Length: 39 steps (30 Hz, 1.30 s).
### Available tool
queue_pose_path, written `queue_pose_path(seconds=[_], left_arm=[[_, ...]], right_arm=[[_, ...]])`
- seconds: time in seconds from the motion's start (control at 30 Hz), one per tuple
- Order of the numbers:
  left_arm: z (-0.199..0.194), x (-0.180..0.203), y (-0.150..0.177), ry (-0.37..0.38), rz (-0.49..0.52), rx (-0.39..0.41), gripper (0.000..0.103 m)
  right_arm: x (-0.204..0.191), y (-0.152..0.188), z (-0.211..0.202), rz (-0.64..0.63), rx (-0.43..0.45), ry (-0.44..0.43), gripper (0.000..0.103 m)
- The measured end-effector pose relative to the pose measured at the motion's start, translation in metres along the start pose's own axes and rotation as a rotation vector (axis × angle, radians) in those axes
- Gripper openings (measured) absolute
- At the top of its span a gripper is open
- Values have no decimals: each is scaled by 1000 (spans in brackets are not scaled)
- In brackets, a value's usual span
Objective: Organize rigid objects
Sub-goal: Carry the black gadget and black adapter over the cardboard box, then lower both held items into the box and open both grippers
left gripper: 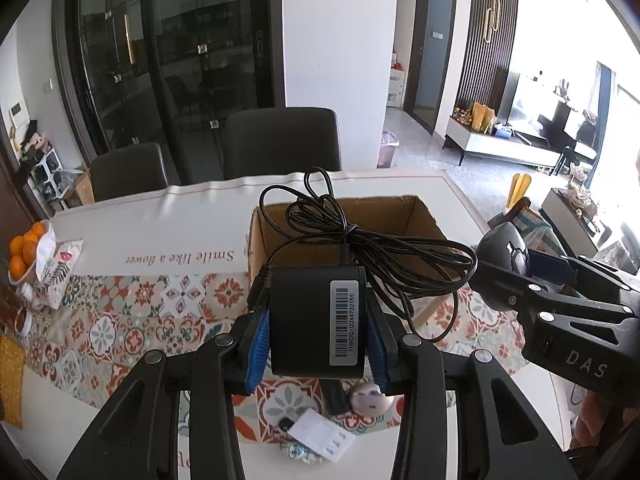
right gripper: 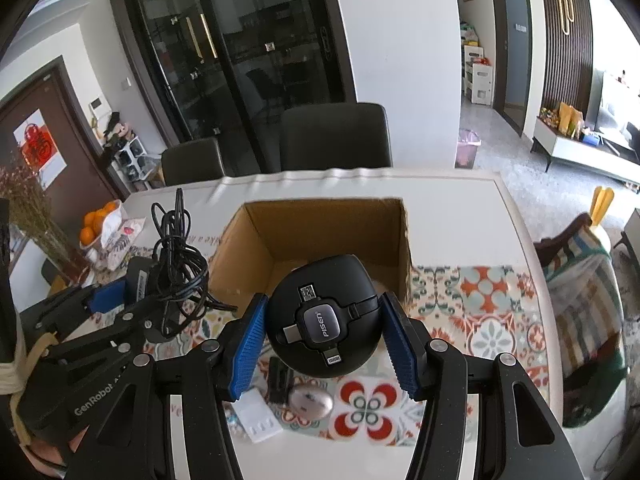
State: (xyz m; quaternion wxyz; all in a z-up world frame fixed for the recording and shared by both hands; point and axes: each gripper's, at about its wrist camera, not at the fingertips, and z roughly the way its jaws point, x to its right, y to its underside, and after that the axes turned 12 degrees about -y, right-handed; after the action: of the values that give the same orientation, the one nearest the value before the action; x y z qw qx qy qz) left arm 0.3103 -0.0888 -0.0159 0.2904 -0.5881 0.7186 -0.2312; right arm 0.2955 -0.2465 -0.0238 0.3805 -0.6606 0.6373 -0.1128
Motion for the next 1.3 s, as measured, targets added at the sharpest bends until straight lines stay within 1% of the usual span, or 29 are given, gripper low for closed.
queue_pose_path(seconds=[0.23, 0.43, 0.6, 0.87, 0.93, 1.0, 1.13, 1.2, 1.27, 1.3], left_arm=[[16, 0, -25, -18, 10, 1, 41], [36, 2, -37, -22, 18, -24, 41], [58, 7, -45, -21, 35, -62, 41], [90, 11, -51, -26, 45, -123, 41], [94, 11, -50, -25, 48, -123, 41], [95, 11, -50, -40, 52, -111, 42], [97, 5, -49, -80, 47, -108, 49], [95, -2, -47, -92, 29, -108, 55], [91, -10, -44, -109, 7, -106, 64], [89, -13, -43, -113, 1, -104, 65]], right_arm=[[6, -25, 19, -3, -14, -2, 56], [17, -40, 37, 19, -43, 1, 56], [24, -47, 53, 30, -75, -9, 56], [34, -52, 69, 55, -105, 7, 56], [36, -52, 72, 60, -111, 10, 56], [37, -54, 75, 60, -114, 12, 56], [37, -55, 81, 61, -125, 17, 56], [35, -56, 84, 58, -130, 16, 56], [33, -56, 86, 55, -133, 10, 56], [31, -55, 87, 51, -135, 8, 56]])
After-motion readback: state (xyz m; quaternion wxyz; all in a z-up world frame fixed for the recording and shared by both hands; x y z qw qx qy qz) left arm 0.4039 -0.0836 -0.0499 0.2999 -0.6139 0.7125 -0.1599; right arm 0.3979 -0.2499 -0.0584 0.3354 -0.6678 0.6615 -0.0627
